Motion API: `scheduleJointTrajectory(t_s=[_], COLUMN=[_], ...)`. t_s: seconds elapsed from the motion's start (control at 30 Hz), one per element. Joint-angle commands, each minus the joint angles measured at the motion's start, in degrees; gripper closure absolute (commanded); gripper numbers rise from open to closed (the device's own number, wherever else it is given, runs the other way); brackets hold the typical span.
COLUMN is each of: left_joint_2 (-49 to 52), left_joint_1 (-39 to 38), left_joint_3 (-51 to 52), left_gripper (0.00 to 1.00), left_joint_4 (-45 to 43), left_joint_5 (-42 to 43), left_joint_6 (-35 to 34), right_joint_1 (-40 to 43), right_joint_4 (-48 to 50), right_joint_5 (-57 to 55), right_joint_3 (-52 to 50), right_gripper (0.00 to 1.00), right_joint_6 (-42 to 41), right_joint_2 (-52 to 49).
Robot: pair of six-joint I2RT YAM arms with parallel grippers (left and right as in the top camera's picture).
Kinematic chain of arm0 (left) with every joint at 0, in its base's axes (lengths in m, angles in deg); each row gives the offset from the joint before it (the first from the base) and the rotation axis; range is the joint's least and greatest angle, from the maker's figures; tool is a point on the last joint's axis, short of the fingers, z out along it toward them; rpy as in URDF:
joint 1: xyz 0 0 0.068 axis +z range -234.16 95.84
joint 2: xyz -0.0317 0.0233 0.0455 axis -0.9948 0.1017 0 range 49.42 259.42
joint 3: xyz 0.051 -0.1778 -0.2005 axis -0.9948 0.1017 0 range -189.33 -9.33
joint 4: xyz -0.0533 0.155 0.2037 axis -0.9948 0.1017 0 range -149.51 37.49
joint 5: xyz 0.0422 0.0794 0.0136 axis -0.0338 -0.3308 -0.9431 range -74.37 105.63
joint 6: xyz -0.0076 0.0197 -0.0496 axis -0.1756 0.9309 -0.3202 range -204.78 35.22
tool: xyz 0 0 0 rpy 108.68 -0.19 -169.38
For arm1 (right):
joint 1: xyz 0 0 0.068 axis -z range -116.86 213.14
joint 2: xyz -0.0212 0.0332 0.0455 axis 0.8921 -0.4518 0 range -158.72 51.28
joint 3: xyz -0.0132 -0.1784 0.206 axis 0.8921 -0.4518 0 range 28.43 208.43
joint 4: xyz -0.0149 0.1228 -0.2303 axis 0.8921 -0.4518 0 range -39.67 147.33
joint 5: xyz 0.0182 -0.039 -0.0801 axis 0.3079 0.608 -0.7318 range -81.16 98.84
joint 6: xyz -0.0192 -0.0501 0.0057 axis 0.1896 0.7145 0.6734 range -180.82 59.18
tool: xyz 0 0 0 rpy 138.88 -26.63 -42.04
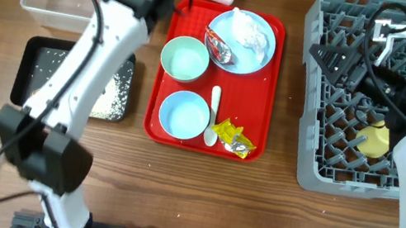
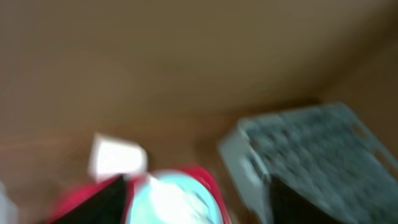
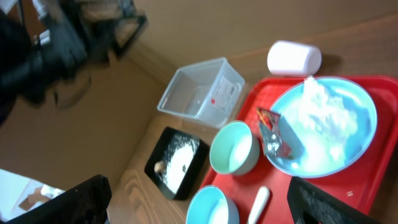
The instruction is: Sort waste into correct bins and load items into the dishwasher rack
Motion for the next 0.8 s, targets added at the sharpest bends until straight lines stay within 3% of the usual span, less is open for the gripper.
scheduleJointTrajectory(t_s=[0.0,0.23,0.77], left_joint_2=[13.29,28.46,38.66], left_joint_1=[5.99,10.71,6.75], left_joint_3=[-8.0,-9.2,-9.2], left_gripper=[0.07,0.12,0.22], left_joint_4=[-0.92,-8.76,-19.26], left_joint_5=[0.37,13.62,14.4], left_joint_6=[4.57,2.8,1.11], right_joint_1=[-0.11,-0.22,-0.26], right_joint_4=[-3.06,-7.02,-9.09], right_joint_5=[-0.63,-6.75,-12.9], right_joint_3=[0.07,0.07,0.07], right_gripper=[0.06,0.05,0.05], right_joint_6=[4.7,4.66,4.85], right_joint_2=[0.81,0.81,0.76])
